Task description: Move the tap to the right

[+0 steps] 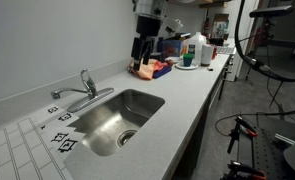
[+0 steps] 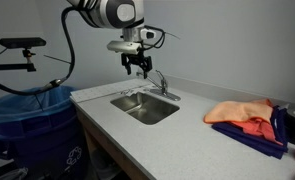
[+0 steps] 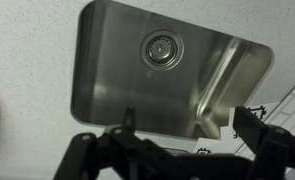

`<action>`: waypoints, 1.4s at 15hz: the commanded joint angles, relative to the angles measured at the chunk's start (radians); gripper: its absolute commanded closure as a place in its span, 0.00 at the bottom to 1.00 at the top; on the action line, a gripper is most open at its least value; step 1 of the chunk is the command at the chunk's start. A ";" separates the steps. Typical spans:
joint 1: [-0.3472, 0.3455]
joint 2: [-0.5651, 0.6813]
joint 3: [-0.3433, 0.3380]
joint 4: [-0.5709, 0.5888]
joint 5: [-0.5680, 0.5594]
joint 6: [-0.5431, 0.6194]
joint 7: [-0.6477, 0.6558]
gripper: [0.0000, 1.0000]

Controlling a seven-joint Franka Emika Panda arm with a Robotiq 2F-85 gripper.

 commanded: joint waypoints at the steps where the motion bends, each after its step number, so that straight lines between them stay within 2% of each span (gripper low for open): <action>1: -0.001 0.000 0.002 0.002 -0.001 -0.002 0.001 0.00; 13: 0.011 0.049 0.020 0.035 0.024 0.011 -0.003 0.00; 16: 0.022 0.088 0.039 0.018 0.041 0.068 -0.010 0.00; 21: 0.031 0.178 0.068 0.080 0.070 0.148 -0.019 0.00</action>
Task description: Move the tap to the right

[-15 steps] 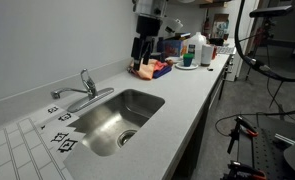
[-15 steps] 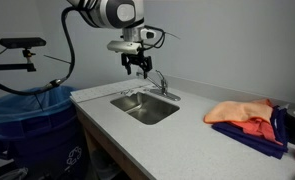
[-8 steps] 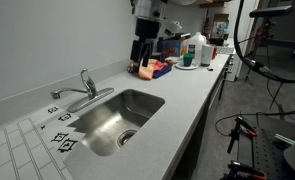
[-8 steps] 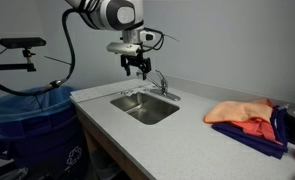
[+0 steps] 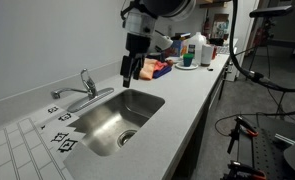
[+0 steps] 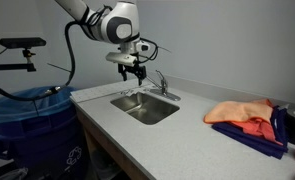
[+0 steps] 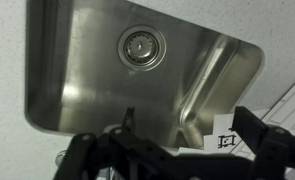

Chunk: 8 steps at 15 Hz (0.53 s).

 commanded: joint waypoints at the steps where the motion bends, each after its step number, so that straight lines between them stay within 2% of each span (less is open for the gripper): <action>1: 0.004 0.076 0.020 0.084 0.048 0.054 -0.025 0.00; 6: 0.004 0.136 0.052 0.185 0.061 0.096 -0.037 0.00; 7: 0.013 0.193 0.064 0.143 0.065 0.209 -0.043 0.00; 8: 0.013 0.208 0.071 0.150 0.065 0.236 -0.045 0.00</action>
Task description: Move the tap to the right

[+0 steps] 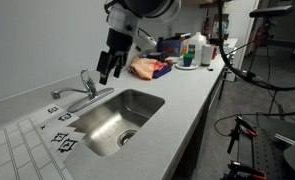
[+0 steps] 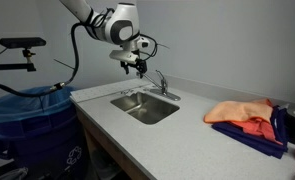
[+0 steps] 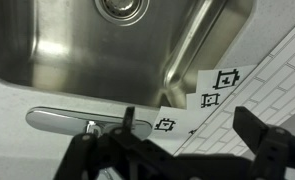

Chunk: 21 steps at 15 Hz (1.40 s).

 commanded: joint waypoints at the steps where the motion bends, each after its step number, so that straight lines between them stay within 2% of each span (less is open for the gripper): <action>1: 0.010 0.131 0.032 0.021 0.036 0.170 -0.041 0.00; 6: -0.014 0.298 0.099 0.059 0.021 0.370 -0.054 0.00; 7: -0.019 0.315 0.109 0.065 0.023 0.358 -0.032 0.00; 8: -0.005 0.262 0.084 0.018 -0.015 0.340 -0.005 0.00; 11: -0.008 0.305 0.096 0.038 -0.016 0.355 -0.004 0.00; 21: -0.010 0.306 0.097 0.047 -0.016 0.355 -0.004 0.00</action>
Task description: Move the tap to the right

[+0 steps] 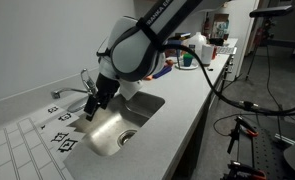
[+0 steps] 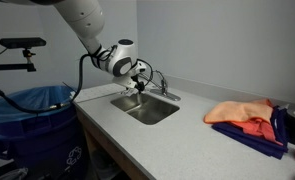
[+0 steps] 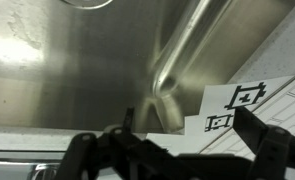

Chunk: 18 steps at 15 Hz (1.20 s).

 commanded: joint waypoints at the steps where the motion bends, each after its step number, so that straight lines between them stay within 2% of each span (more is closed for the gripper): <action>1: -0.007 0.002 0.008 0.002 -0.017 0.000 0.015 0.00; 10: -0.007 0.002 0.008 0.002 -0.017 0.000 0.015 0.00; 14: -0.006 -0.070 -0.017 -0.014 -0.037 -0.102 0.036 0.00; 16: -0.026 -0.112 -0.005 -0.015 -0.021 -0.148 0.013 0.00; 18: -0.033 -0.138 -0.005 0.001 -0.009 -0.153 0.004 0.00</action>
